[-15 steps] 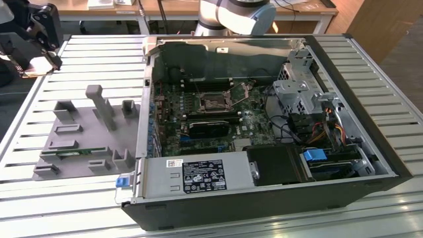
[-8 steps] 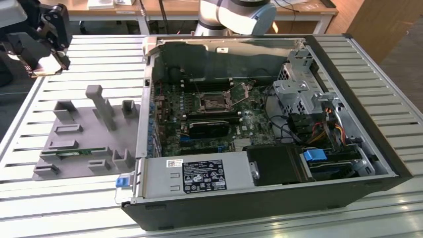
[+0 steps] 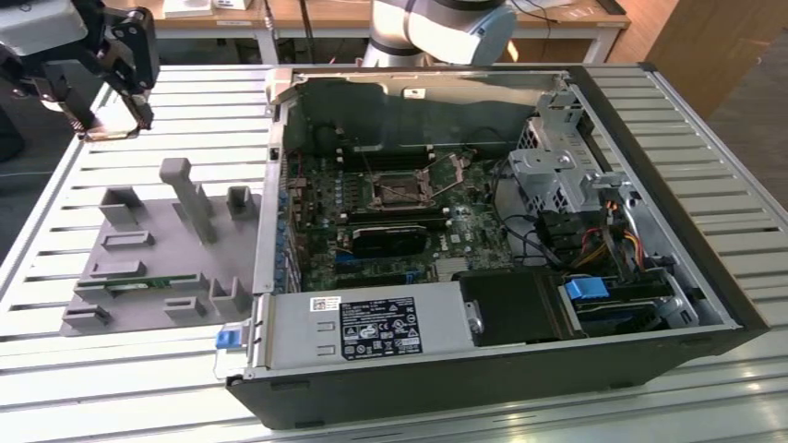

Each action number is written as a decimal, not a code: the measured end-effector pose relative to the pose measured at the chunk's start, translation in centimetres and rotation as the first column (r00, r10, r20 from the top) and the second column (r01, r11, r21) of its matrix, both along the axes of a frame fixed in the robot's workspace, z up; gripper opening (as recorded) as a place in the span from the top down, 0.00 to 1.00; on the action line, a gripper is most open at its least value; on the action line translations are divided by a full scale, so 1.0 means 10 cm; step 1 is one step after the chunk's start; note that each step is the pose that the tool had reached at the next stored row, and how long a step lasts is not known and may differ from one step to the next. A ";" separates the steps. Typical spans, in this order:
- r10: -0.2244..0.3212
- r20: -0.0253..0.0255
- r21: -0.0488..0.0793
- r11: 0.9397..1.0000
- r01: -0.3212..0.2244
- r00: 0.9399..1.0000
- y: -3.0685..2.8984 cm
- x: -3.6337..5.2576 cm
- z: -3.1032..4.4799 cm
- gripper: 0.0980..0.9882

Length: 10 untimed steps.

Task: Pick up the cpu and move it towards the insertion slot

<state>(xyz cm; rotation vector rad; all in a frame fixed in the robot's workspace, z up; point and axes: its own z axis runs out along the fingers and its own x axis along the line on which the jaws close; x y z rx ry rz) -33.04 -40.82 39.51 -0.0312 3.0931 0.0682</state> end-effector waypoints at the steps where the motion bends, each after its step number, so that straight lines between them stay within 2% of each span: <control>1: 0.000 0.000 0.000 1.000 0.000 1.000 0.000 0.030 0.000 0.50; 10: 0.000 -0.001 0.000 1.000 0.000 1.000 0.000 0.319 0.000 0.50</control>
